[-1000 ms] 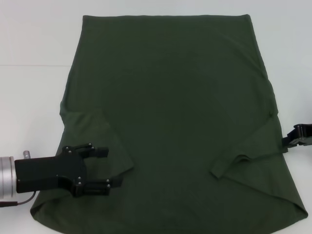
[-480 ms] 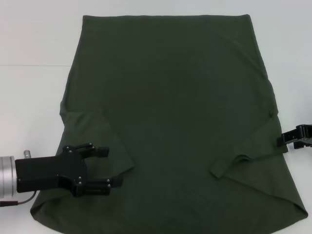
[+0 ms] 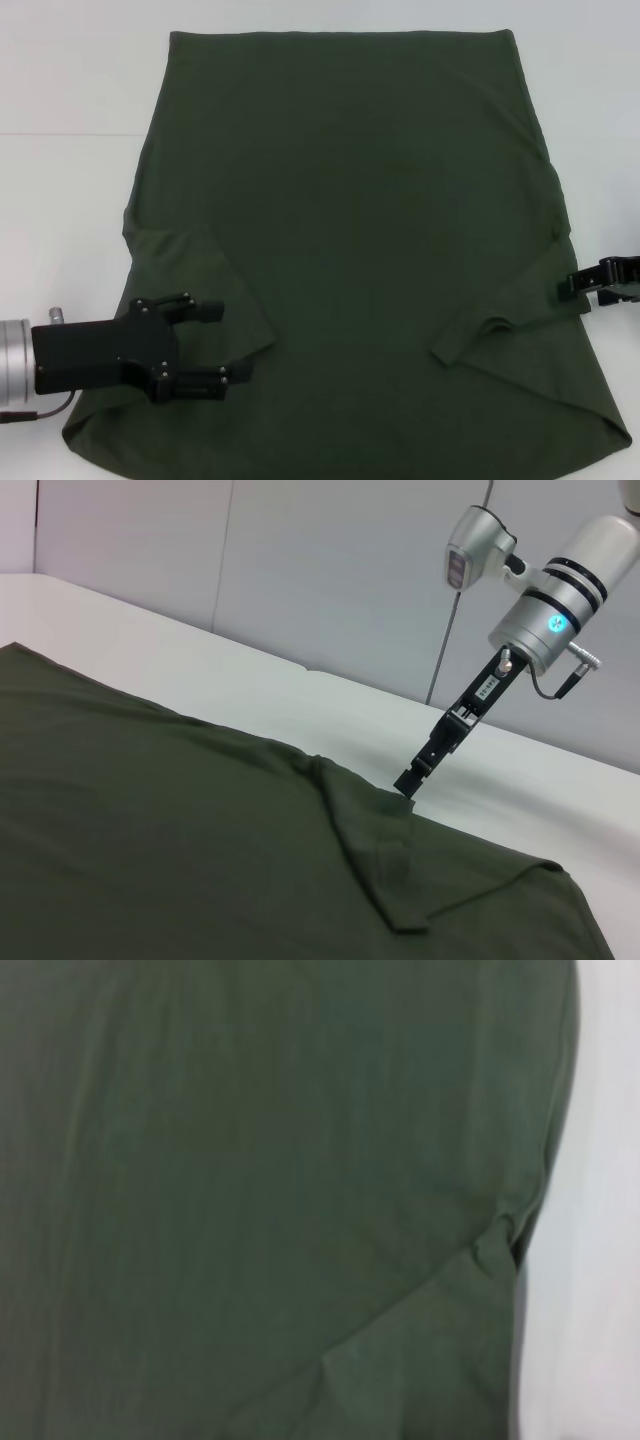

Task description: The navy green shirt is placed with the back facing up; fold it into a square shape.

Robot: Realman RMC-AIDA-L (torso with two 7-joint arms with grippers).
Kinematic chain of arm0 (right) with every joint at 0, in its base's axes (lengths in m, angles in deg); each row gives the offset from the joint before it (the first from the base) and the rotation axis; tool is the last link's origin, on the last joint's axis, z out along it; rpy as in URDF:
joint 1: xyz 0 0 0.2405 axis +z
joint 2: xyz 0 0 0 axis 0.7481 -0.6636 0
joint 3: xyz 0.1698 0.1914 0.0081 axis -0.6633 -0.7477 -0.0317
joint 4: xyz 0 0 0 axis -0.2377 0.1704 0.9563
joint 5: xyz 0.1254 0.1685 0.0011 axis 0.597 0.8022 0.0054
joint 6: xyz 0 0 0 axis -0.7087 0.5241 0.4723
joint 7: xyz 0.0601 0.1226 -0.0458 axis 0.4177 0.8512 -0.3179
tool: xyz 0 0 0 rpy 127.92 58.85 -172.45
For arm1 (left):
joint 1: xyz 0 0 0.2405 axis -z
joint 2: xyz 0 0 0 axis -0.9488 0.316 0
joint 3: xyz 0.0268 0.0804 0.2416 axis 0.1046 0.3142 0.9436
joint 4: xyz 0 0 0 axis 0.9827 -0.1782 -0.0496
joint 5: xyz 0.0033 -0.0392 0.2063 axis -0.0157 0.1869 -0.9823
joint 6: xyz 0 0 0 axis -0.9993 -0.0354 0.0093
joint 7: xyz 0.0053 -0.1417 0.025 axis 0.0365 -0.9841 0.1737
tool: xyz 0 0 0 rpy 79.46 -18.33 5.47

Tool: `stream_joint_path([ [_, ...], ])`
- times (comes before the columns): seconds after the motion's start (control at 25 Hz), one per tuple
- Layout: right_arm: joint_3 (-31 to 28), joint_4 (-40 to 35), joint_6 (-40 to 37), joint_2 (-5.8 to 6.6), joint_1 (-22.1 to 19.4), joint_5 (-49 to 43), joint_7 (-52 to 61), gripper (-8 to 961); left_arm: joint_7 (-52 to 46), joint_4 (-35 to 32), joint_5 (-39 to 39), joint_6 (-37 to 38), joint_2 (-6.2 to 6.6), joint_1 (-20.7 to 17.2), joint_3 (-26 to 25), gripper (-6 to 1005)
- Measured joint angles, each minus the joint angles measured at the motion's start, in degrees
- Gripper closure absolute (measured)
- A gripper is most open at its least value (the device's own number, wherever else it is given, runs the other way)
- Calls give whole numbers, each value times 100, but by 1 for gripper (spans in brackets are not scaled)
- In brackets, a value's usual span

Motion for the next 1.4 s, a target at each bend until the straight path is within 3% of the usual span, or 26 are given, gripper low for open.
stream_joint_path([
  [1.0,85,1,116,-115,-11,0,56,252,0,0,0,0,0,-20,0,119],
  [1.2,90,-6,113,-116,-11,0,60,456,0,0,0,0,0,-11,0,121],
  [1.4,123,2,116,-111,-18,-8,61,580,0,0,0,0,0,-2,0,123],
])
